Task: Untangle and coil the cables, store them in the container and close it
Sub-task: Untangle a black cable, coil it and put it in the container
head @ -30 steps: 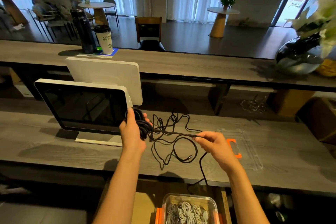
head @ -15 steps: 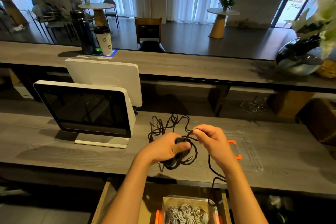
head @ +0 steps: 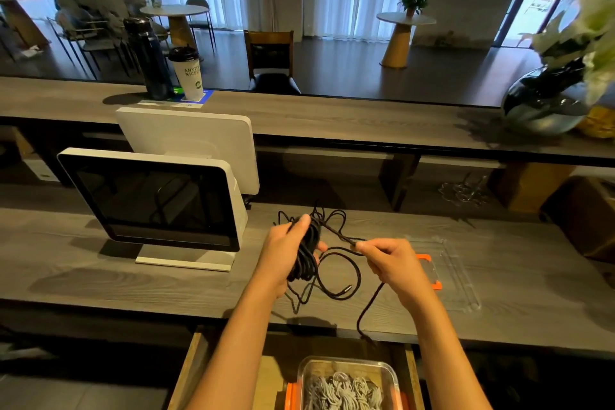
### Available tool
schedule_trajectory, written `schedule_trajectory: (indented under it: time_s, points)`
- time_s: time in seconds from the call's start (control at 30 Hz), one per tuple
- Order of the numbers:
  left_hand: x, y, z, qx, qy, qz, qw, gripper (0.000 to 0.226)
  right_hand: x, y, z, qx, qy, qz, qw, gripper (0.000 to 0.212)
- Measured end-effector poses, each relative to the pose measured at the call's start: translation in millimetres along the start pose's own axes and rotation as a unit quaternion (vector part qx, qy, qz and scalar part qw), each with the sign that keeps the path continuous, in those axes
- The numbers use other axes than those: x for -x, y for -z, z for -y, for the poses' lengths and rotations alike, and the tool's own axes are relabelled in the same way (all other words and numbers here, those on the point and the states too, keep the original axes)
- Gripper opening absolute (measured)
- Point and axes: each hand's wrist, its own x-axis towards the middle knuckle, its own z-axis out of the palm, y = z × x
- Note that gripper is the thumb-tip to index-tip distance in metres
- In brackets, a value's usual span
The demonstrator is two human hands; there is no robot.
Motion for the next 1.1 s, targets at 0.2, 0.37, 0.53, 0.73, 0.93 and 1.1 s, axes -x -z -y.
schedule_trajectory:
  time_s: [0.2, 0.37, 0.53, 0.73, 0.93, 1.1]
  points:
    - [-4, 4, 3, 0.344, 0.025, -0.065, 0.937, 0.050, 1, -5, -1, 0.017, -0.005, 0.026, 1.000, 0.016]
    - [-4, 27, -10, 0.508, -0.025, -0.065, 0.858, 0.038, 4, 1, -6, 0.010, -0.009, 0.026, 1.000, 0.010]
    - [-5, 33, -8, 0.247, -0.041, -0.236, 0.939, 0.032, 4, 8, -8, 0.035, 0.025, 0.047, 0.998, 0.009]
    - [0, 23, -7, -0.196, -0.059, -0.086, 0.975, 0.042, 9, 1, 9, 0.004, 0.113, 0.038, 0.993, 0.016]
    - [2, 9, 4, -0.371, -0.077, 0.214, 0.900, 0.069, 10, -9, 16, 0.020, 0.136, 0.019, 0.990, 0.016]
    - [4, -1, 7, -0.349, -0.028, 0.313, 0.883, 0.045, 11, -16, 16, 0.025, 0.125, 0.007, 0.992, 0.017]
